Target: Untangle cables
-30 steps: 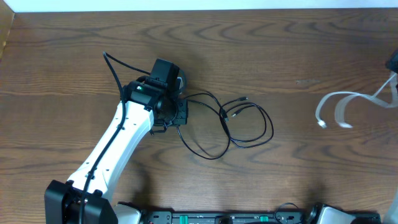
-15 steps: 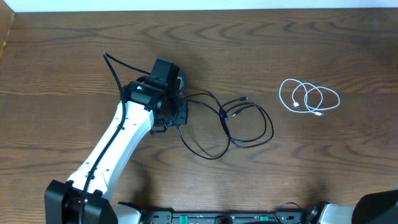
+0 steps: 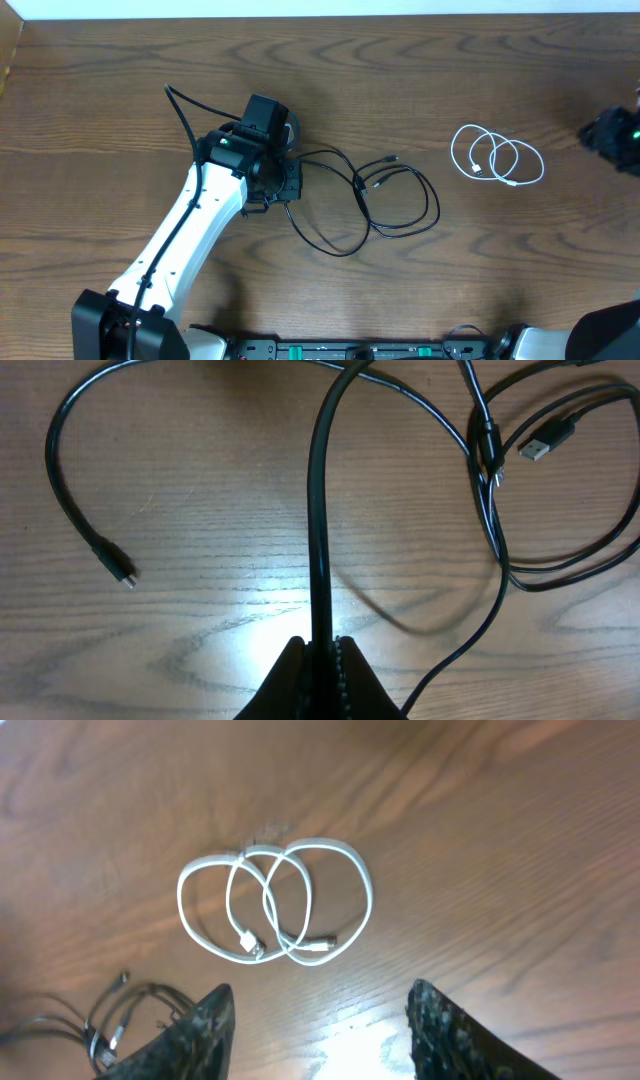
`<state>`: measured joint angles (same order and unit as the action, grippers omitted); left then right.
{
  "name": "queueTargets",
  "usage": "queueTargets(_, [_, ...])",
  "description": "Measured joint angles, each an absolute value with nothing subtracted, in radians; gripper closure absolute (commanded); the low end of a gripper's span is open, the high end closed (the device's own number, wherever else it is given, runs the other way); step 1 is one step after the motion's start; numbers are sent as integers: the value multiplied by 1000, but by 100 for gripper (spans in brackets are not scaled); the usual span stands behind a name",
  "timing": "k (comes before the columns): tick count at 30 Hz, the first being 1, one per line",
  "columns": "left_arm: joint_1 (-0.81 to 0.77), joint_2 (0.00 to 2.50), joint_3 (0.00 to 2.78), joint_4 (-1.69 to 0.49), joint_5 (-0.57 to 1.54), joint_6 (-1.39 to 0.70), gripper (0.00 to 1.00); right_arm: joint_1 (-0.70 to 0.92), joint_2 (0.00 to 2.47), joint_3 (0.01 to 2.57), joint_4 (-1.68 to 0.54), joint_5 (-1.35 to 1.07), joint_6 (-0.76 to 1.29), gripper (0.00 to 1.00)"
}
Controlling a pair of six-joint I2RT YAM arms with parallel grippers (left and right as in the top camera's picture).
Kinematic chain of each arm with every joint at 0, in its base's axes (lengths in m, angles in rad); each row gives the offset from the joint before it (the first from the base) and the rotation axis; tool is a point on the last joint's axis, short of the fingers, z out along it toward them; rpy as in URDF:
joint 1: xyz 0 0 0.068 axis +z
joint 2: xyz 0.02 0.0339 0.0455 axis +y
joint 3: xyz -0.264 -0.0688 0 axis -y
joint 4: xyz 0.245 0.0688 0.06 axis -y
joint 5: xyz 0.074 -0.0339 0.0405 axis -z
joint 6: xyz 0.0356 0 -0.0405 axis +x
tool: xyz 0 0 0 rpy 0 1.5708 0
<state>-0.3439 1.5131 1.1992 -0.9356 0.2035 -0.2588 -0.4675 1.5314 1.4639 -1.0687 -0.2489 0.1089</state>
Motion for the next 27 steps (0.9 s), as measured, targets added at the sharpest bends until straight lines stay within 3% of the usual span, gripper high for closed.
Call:
queueTargets(14, [-344,1513,1199,-936,204,-274,93,-427,1547,1034,-756,-274,178,43])
queueTargets(27, [-344,1513,1199,-936,204,-289,93,-237,1547,764,-341,-249,292,43])
